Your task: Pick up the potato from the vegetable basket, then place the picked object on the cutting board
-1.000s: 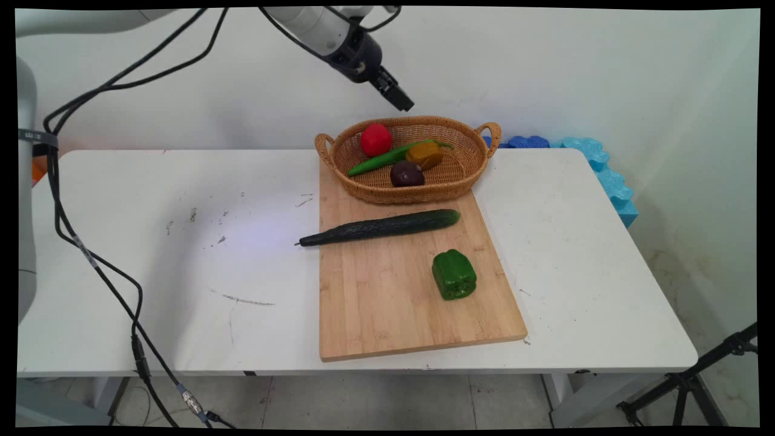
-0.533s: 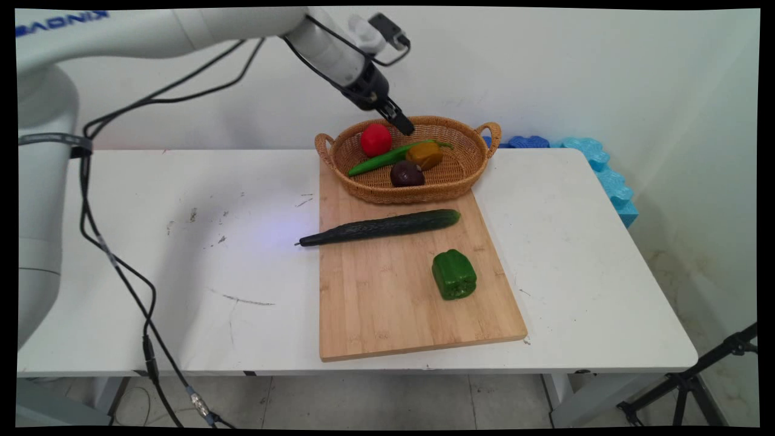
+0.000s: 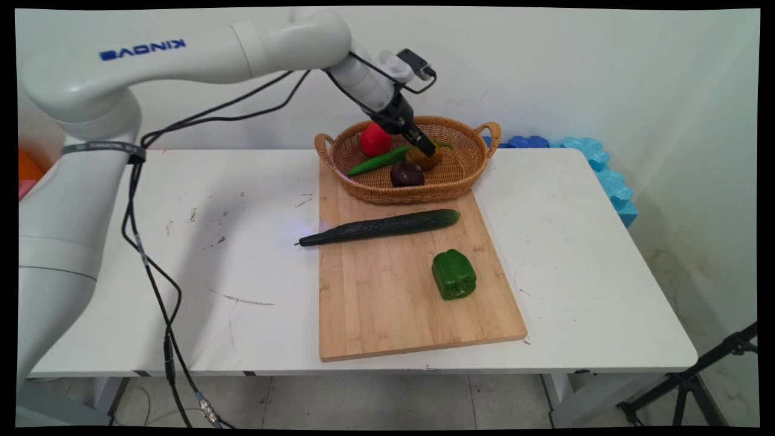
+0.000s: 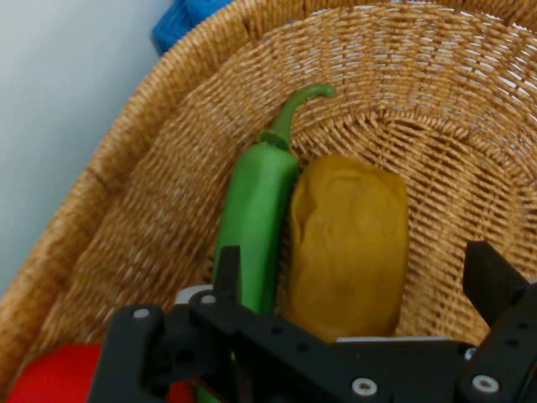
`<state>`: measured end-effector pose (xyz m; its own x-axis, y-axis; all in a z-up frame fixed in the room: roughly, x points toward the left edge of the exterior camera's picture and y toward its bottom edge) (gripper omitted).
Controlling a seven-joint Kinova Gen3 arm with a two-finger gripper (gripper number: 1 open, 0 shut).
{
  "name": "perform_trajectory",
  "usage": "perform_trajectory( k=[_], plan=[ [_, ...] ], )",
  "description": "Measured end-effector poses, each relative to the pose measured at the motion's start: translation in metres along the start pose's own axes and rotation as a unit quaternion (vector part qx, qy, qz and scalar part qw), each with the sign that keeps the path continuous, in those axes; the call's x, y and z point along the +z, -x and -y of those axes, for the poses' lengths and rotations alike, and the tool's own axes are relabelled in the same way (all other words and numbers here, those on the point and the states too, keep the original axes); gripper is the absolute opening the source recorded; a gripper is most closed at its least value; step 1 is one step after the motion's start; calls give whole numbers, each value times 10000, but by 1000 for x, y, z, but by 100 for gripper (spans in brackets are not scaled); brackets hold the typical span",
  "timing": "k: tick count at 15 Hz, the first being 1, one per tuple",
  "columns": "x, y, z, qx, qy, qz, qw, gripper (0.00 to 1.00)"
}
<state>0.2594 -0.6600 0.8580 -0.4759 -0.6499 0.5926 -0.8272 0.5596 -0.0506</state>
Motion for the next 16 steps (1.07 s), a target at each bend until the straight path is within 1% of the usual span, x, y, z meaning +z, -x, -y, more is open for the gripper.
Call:
perform_trajectory(
  k=[6,7,11,13,16],
  plan=[
    [33,-4,-2,-43,103,50,9999,100],
    [37,-5,-3,-37,116,50,9999,0],
    [44,-7,-6,0,168,37,9999,0],
    [42,-10,-9,33,210,-5,9998,0],
    [21,-17,-16,100,278,-175,9994,0]
  ],
)
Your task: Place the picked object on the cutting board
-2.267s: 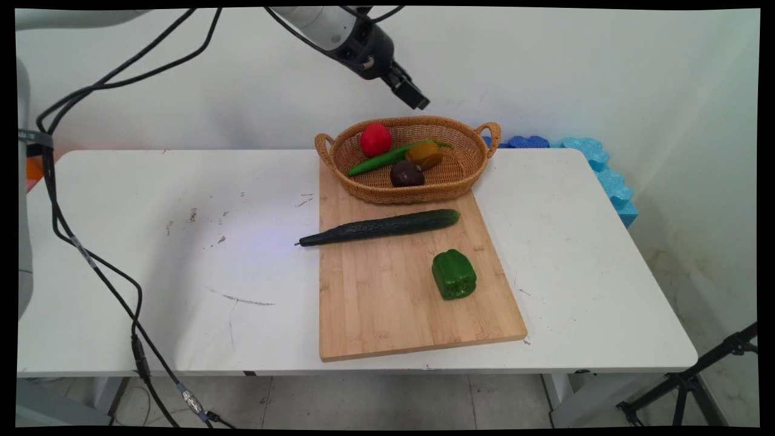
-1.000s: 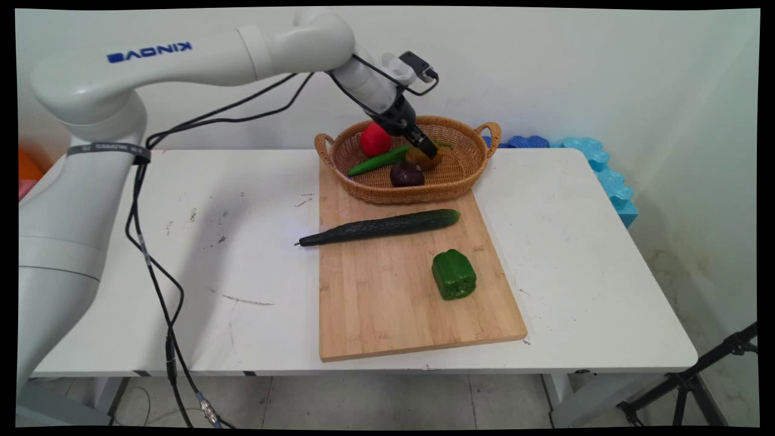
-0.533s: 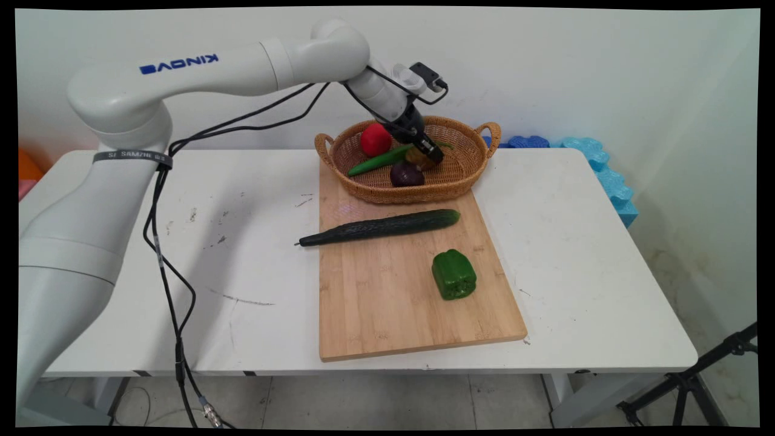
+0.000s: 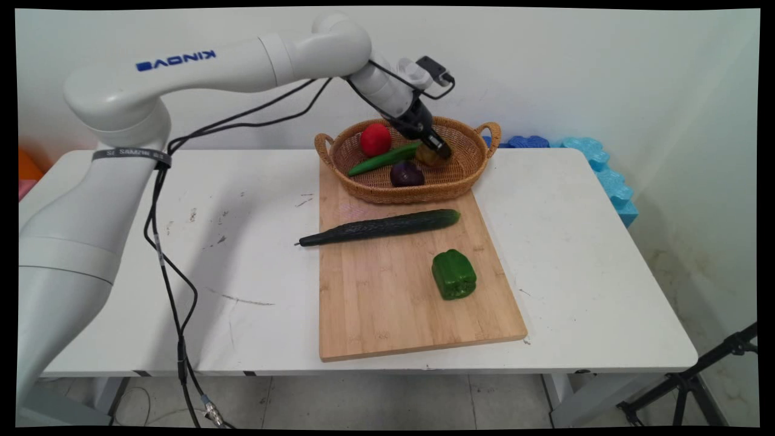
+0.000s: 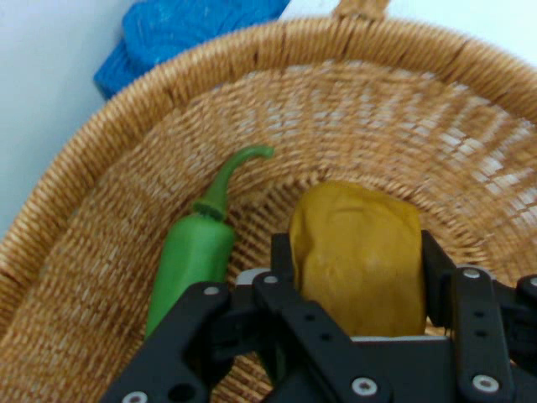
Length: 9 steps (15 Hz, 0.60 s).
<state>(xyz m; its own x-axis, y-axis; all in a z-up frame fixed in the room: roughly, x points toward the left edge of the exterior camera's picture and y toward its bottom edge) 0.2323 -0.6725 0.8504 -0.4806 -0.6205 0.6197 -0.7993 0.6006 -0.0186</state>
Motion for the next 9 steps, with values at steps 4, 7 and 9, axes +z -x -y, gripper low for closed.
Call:
perform_trajectory(
  k=[4,7,9],
  plan=[
    [-60,-5,-11,205,139,-236,9994,0],
    [-112,0,-18,477,312,-347,9978,0],
    [-147,11,-22,671,445,-374,9961,0]
  ],
)
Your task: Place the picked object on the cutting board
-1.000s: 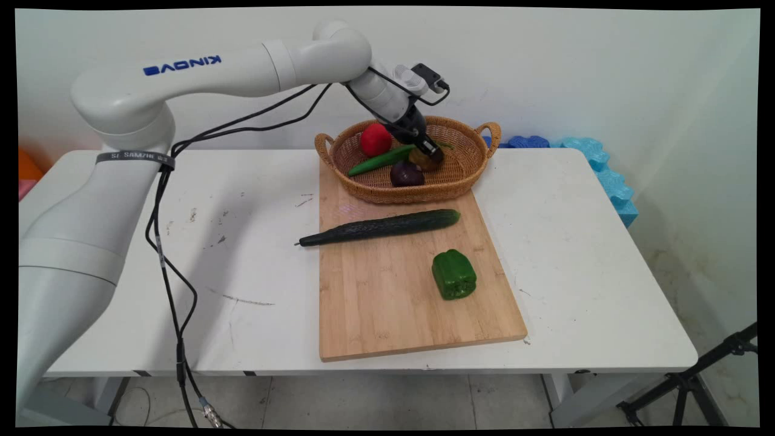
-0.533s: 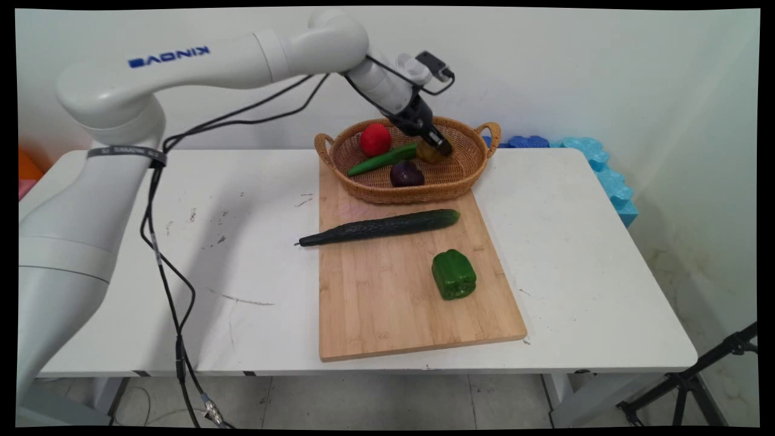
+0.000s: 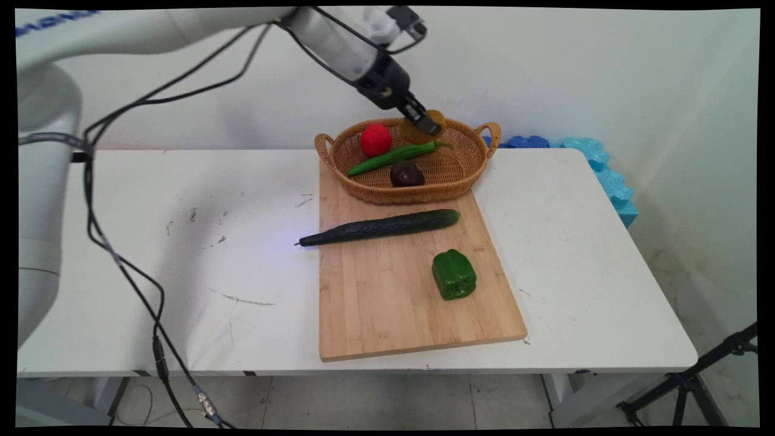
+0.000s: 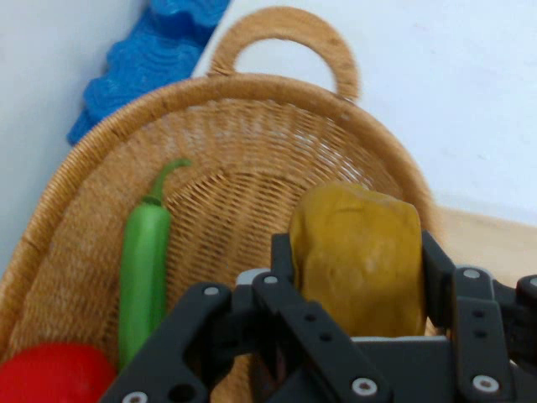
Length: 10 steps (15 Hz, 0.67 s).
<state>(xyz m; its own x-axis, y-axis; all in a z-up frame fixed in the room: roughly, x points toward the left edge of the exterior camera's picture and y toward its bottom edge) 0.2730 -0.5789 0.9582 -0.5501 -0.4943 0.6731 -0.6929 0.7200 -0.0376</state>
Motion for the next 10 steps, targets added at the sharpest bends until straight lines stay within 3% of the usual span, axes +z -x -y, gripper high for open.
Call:
perform_trajectory(
  k=[5,10],
  plan=[
    [-59,34,-24,356,422,125,9984,0],
    [-83,87,-55,519,757,465,9947,0]
  ],
)
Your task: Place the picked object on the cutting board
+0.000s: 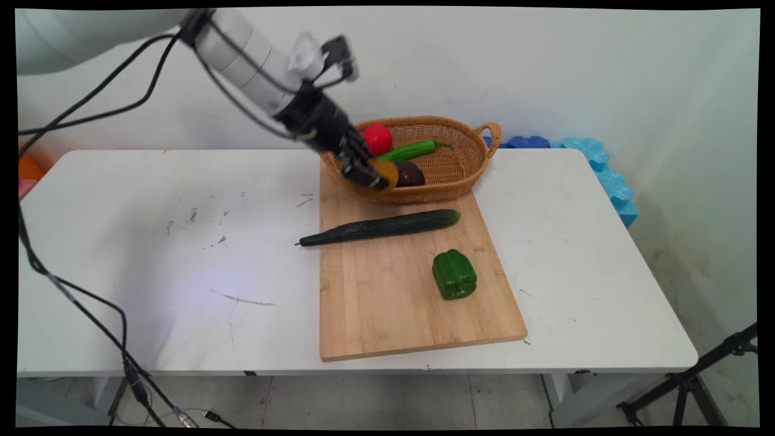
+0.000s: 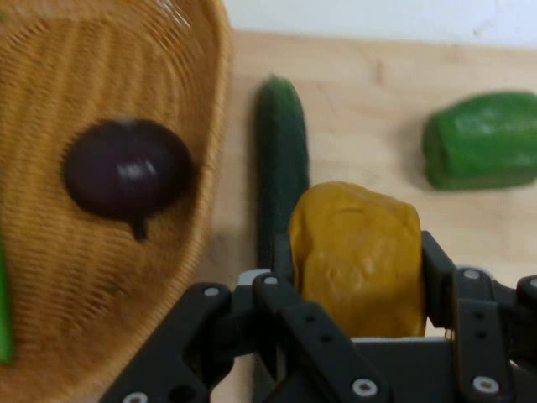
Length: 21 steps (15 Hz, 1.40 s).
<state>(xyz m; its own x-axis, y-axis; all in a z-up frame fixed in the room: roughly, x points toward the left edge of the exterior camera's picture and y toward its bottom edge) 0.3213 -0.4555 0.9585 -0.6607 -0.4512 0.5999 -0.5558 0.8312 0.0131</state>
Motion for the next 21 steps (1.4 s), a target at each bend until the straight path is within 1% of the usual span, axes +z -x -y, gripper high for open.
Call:
perform_trajectory(
  k=[4,7,12,19,20,21],
  plan=[
    [16,35,-30,49,176,226,9996,0],
    [33,50,-44,46,252,332,9991,0],
    [67,69,-63,43,315,466,9984,0],
    [98,81,-78,42,319,510,9982,0],
    [101,81,-80,38,317,505,9982,100],
    [103,82,-81,35,313,500,9983,100]
  ],
)
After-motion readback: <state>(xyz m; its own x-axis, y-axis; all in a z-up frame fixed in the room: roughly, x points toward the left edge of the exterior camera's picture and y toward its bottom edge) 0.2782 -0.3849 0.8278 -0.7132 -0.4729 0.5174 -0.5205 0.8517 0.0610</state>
